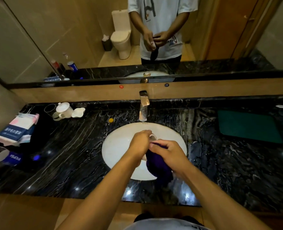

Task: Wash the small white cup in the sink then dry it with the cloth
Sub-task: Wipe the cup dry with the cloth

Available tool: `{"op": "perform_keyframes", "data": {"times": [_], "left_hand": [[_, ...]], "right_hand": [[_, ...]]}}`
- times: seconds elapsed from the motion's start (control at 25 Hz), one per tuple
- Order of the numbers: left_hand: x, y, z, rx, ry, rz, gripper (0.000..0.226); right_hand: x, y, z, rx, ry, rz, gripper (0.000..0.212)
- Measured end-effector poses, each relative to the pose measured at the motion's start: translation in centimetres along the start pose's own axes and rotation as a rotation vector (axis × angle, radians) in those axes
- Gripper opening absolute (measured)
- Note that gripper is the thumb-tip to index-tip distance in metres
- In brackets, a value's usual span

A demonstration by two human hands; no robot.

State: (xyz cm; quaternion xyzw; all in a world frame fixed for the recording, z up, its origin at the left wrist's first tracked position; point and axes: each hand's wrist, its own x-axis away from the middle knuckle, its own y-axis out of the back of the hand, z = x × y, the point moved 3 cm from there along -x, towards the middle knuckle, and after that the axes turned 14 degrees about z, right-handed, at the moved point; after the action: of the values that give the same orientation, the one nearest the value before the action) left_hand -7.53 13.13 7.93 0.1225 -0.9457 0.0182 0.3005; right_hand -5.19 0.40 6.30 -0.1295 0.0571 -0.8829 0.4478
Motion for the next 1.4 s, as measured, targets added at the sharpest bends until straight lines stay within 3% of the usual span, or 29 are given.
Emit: {"op": "perform_keyframes", "data": {"times": [0.08,0.16,0.24,0.28,0.32,0.4,0.48,0.56,0.64,0.76,0.92,1.08,1.12,1.2,1.32,1.4], "left_hand": [[-0.5,0.3,0.2,0.047,0.018,0.029,0.032],[-0.5,0.0,1.3,0.103,0.087,0.061,0.036],[-0.5,-0.3,2.3,0.188,0.132,0.108,0.042],[-0.6,-0.1,2.6,0.276,0.139,0.143,0.046],[-0.7,0.1,2.9,0.398,0.142,0.191,0.05],[-0.3,0.7,3.1,0.643,0.127,0.313,0.054],[0.1,0.9,3.4,0.667,0.078,0.375,0.044],[-0.2,0.8,3.6,0.489,0.014,0.288,0.035],[-0.3,0.2,3.2,0.435,-0.083,0.21,0.024],[-0.1,-0.4,2.6,0.506,-0.256,0.098,0.018],[0.0,-1.6,1.7,0.569,-0.372,-0.189,0.024],[-0.1,-2.5,0.7,0.57,-0.349,-0.47,0.026],[-0.1,-2.4,0.7,0.512,-0.341,-0.478,0.025],[-0.1,-1.6,1.1,0.31,-0.328,-0.343,0.017],[-0.1,0.7,1.1,-0.149,-0.265,-0.014,0.023],[-0.1,1.2,0.8,-0.358,-0.248,0.042,0.026]], "right_hand": [[0.0,0.8,1.2,0.344,-0.017,0.113,0.014],[-0.1,1.3,1.7,0.902,-0.079,0.194,0.019],[-0.1,1.8,2.0,1.305,-0.091,0.067,0.021],[0.1,2.5,2.0,1.276,-0.048,-0.095,0.019],[0.5,3.3,2.1,1.088,0.016,-0.292,0.015],[1.0,5.6,1.6,0.416,0.101,-0.543,0.006],[0.3,6.0,0.4,-0.366,0.131,-0.388,0.016],[-0.5,4.8,-0.5,-0.711,0.089,-0.121,0.034],[-1.1,3.0,-0.4,-0.686,0.042,0.057,0.044],[-2.3,1.9,0.5,-0.467,0.095,0.033,0.043],[-3.0,0.6,2.0,-0.287,0.146,-0.314,0.063],[-2.9,-2.0,1.0,-0.253,0.155,-0.571,0.043],[-2.7,-2.0,0.7,-0.221,0.146,-0.601,0.038],[-2.3,-0.4,0.9,-0.116,0.107,-0.576,0.033],[-2.2,3.8,2.8,0.164,-0.014,-0.223,0.034],[-2.2,4.8,3.8,0.253,-0.087,-0.014,0.039]]}}
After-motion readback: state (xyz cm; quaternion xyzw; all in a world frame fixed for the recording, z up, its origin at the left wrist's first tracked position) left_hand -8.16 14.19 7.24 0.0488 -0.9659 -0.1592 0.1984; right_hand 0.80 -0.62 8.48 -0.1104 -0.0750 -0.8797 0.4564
